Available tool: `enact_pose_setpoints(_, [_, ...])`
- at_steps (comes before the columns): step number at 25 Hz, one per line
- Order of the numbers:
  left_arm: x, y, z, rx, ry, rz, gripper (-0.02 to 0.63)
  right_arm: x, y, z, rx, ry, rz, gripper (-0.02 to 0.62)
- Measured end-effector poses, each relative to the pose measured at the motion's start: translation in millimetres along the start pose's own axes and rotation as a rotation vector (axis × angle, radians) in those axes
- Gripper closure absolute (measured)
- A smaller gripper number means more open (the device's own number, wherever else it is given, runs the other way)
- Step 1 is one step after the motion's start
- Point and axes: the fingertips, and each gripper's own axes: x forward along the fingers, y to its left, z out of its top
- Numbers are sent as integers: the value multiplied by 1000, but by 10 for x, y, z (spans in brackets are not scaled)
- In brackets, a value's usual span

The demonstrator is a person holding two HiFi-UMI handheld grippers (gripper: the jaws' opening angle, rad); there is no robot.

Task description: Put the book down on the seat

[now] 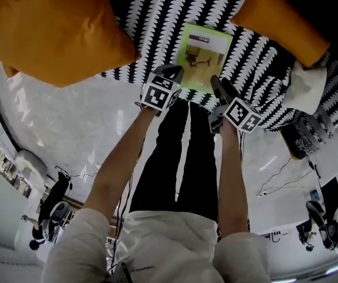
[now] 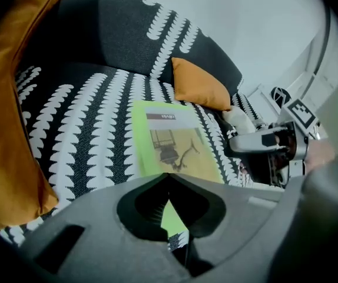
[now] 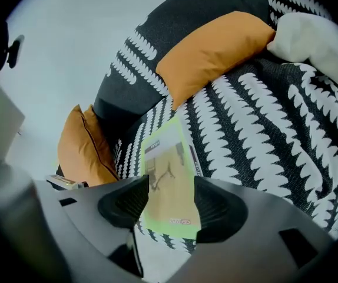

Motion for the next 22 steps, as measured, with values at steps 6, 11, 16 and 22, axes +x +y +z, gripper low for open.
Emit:
enact_pose_setpoints(6, [-269, -151, 88, 29, -16, 10, 606, -223, 194, 46, -49, -14, 13, 374])
enact_pose_setpoints(11, [-556, -136, 117, 51, -22, 25, 606, -328, 413, -10, -99, -8, 2, 374])
enact_pose_setpoints(16, [-1009, -450, 323, 71, -33, 32, 606, -617, 632, 146, -128, -1, 25, 374])
enact_pose_setpoints(22, [-1450, -755, 420, 92, -39, 37, 606, -1018, 1029, 326, -277, 0, 26, 394])
